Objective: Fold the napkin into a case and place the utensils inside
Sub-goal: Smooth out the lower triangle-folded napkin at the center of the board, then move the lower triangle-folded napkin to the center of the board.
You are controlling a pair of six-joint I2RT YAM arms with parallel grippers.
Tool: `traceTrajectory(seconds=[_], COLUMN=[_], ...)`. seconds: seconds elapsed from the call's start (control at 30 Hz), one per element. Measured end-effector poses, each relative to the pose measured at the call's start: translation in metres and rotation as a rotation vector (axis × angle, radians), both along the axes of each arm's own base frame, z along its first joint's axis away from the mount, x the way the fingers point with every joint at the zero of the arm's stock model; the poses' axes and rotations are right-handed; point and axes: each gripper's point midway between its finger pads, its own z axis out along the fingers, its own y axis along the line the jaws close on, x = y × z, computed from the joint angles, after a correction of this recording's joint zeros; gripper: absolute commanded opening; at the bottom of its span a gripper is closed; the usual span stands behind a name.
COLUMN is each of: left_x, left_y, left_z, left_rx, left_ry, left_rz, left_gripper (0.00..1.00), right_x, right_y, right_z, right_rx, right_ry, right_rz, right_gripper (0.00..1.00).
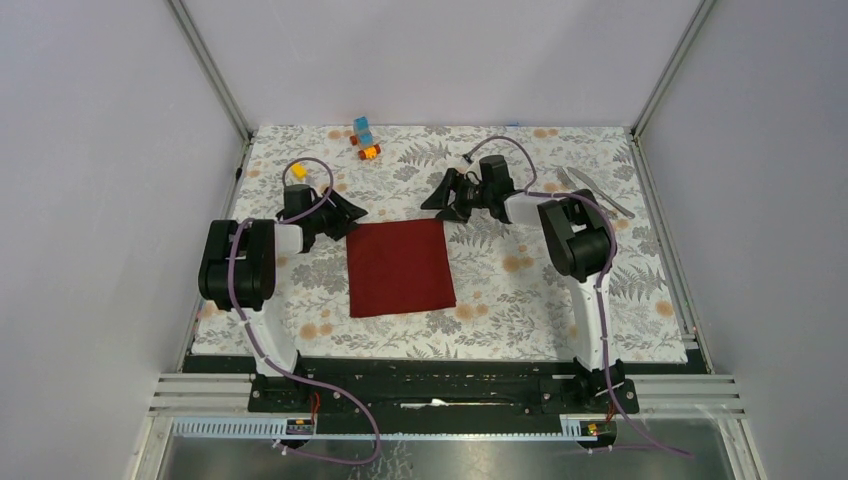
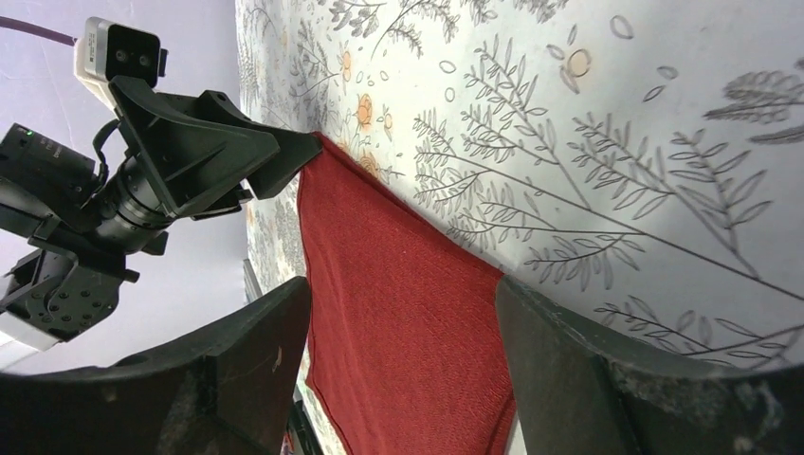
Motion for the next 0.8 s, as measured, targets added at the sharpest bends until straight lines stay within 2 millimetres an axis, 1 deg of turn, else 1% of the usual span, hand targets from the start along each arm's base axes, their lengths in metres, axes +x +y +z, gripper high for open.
traceTrajectory(seconds=[0.17,0.23,0.3,0.33,0.4,0.43,0.47,0.5,0.53,0.6,0.63,0.67,0.7,0.73,0.77,0.8], left_x=[0.002,0.003,-0.002,-0.006,-0.011,-0.013,-0.015,-0.016,-0.018,-0.024,-0.029,-0.034,-0.040,-0.048,-0.056,-0.064], left_y=[0.004,0.009,0.017,0.021,0.024,0.026,0.026,0.026,0.026,0.024,0.023,0.021,0.019,0.016,0.014,0.011], left_z=[0.003,0.006,0.009,0.013,0.025,0.035,0.049,0.063,0.079,0.110,0.125,0.136,0.148,0.158,0.163,0.165], left_rx=[0.010,0.045,0.087,0.104,0.125,0.133,0.139,0.145,0.152,0.159,0.157,0.156,0.153,0.149,0.144,0.135], left_ry=[-0.004,-0.011,-0.001,0.008,0.003,-0.009,-0.030,-0.056,-0.088,-0.157,-0.190,-0.217,-0.251,-0.277,-0.293,-0.303], left_rz=[-0.015,-0.010,0.000,0.005,0.002,0.000,-0.004,-0.008,-0.013,-0.025,-0.034,-0.044,-0.056,-0.069,-0.080,-0.094], left_gripper=[0.66,0.69,0.73,0.74,0.76,0.77,0.77,0.79,0.81,0.84,0.85,0.85,0.85,0.85,0.85,0.85], right_x=[0.007,0.014,0.022,0.025,0.023,0.017,0.012,0.001,-0.007,-0.038,-0.061,-0.087,-0.110,-0.133,-0.156,-0.174], right_y=[-0.012,-0.018,-0.029,-0.036,-0.054,-0.065,-0.070,-0.071,-0.066,-0.039,-0.021,-0.002,0.013,0.027,0.040,0.046], right_z=[-0.003,-0.005,-0.005,-0.005,-0.004,0.000,0.006,0.017,0.028,0.051,0.060,0.066,0.067,0.064,0.058,0.051], right_rx=[-0.027,-0.079,-0.169,-0.225,-0.376,-0.448,-0.491,-0.524,-0.525,-0.472,-0.433,-0.395,-0.371,-0.347,-0.328,-0.320], right_ry=[-0.025,-0.043,-0.061,-0.073,-0.092,-0.097,-0.101,-0.106,-0.117,-0.154,-0.163,-0.162,-0.156,-0.147,-0.128,-0.107], right_rz=[-0.004,-0.009,-0.030,-0.047,-0.075,-0.082,-0.080,-0.063,-0.043,0.027,0.077,0.134,0.180,0.228,0.278,0.314], right_gripper=[0.79,0.79,0.82,0.85,0.86,0.87,0.87,0.87,0.87,0.86,0.86,0.85,0.83,0.78,0.73,0.65])
